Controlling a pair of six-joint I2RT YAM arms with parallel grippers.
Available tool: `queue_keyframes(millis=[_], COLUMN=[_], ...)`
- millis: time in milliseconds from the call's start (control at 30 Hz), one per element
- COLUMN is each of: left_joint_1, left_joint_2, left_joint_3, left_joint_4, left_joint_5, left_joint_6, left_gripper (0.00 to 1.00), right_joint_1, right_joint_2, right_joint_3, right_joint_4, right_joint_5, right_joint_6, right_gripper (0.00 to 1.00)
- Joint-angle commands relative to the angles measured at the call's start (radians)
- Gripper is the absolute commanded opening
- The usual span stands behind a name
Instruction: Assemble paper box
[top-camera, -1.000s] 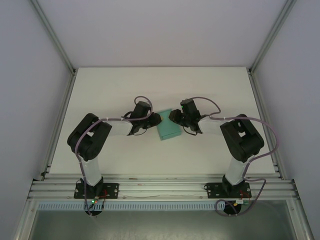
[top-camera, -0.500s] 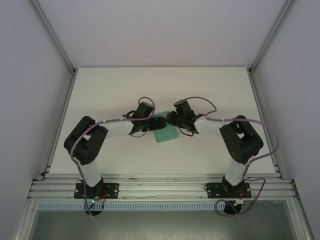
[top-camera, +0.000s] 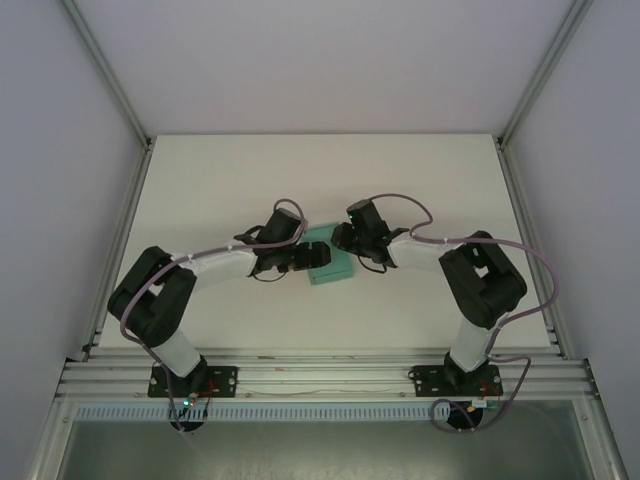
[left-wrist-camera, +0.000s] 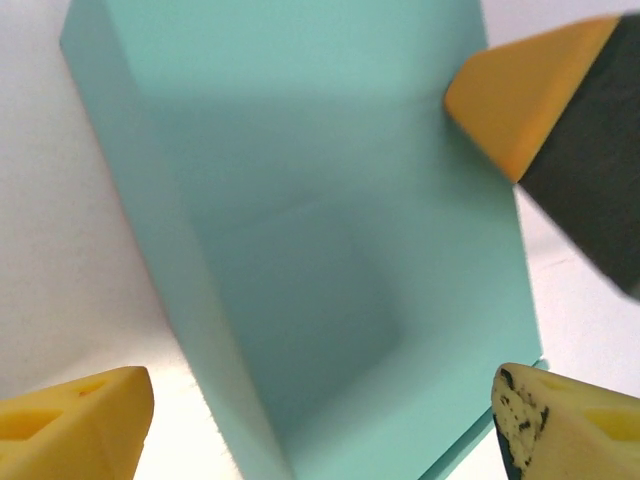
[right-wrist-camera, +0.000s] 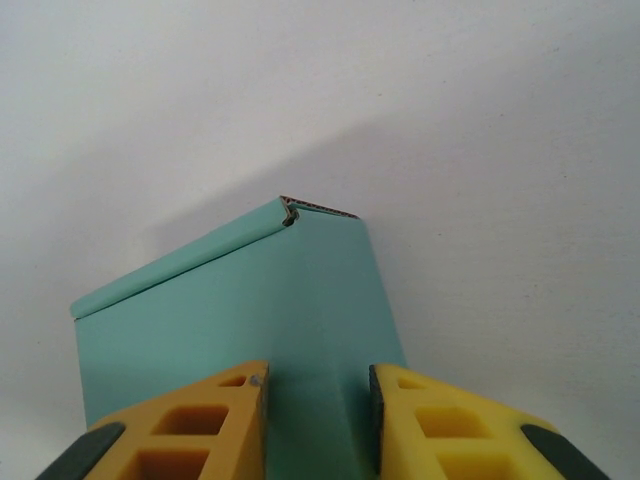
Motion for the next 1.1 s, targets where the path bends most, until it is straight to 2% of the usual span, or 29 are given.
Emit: queue_keyframes(millis=[0, 133, 300, 467, 600, 767, 967, 1067], left_joint_1=[-0.007, -0.012, -0.020, -0.021, -0.021, -0.021, -0.021, -0.021], left_joint_2=[0.026, 0.047, 0.074, 0.116, 0.144, 0.166, 0.183, 0.174], left_joint_3=[-0.023, -0.050, -0.052, -0.043, -0.023, -0.021, -0.032, -0.038], left_joint_4=[-0.009, 0.059, 0.081, 0.105, 0.089, 0.106, 0.130, 0.126], left_joint_5=[0.052, 0.120, 0.144, 0.156, 0.119, 0.105, 0.097, 0.078], left_joint_6=[-0.009, -0.044, -0.059, -0.068, -0.062, -0.082, -0.103, -0.106], left_gripper=[0.85, 0.81, 0.77, 0.62, 0.50, 0.30, 0.21, 0.20], right_joint_1=[0.016, 0.018, 0.020, 0.023, 0.023, 0.024, 0.024, 0.024], right_joint_2=[0.052, 0.055, 0.064, 0.071, 0.073, 0.076, 0.080, 0.075], right_joint_3=[-0.047, -0.050, -0.052, -0.058, -0.068, -0.081, -0.080, -0.067], right_joint_4=[-0.228, -0.225, -0.225, -0.221, -0.214, -0.205, -0.195, -0.208], right_joint_5=[0.029, 0.028, 0.025, 0.023, 0.018, 0.011, 0.005, 0.017], right_joint_6=[0.002, 0.009, 0.016, 0.025, 0.030, 0.034, 0.034, 0.013], right_gripper=[0.28, 0.28, 0.28, 0.27, 0.26, 0.25, 0.25, 0.25])
